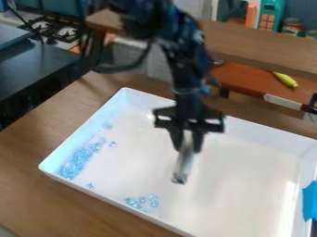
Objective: Sweep into pile
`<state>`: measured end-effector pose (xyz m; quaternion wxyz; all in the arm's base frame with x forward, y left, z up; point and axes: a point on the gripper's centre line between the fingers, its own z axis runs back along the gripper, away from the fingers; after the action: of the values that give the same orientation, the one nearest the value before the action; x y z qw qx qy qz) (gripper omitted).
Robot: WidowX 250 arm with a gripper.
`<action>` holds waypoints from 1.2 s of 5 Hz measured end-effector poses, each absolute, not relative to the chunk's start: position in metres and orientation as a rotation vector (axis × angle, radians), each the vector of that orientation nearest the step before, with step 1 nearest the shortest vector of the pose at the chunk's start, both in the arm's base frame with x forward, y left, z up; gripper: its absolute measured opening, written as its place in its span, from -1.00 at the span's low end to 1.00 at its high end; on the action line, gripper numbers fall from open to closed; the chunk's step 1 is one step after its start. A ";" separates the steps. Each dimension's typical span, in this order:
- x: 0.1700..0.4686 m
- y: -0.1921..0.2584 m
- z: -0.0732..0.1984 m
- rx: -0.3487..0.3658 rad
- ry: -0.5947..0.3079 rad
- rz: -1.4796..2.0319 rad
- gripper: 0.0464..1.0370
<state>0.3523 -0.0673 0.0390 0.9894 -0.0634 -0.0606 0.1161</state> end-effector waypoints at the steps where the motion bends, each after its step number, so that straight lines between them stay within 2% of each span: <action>1: 0.350 -0.089 0.023 -0.087 -0.105 0.190 -0.37; 2: 0.348 -0.094 0.015 -0.052 -0.115 0.156 -0.37; 4: 0.327 -0.081 -0.010 0.028 -0.122 0.135 -0.37; 6: 0.321 -0.044 -0.011 0.056 -0.145 0.170 -0.37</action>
<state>0.3211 -0.0440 -0.0105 0.9934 0.0279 -0.0723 0.0849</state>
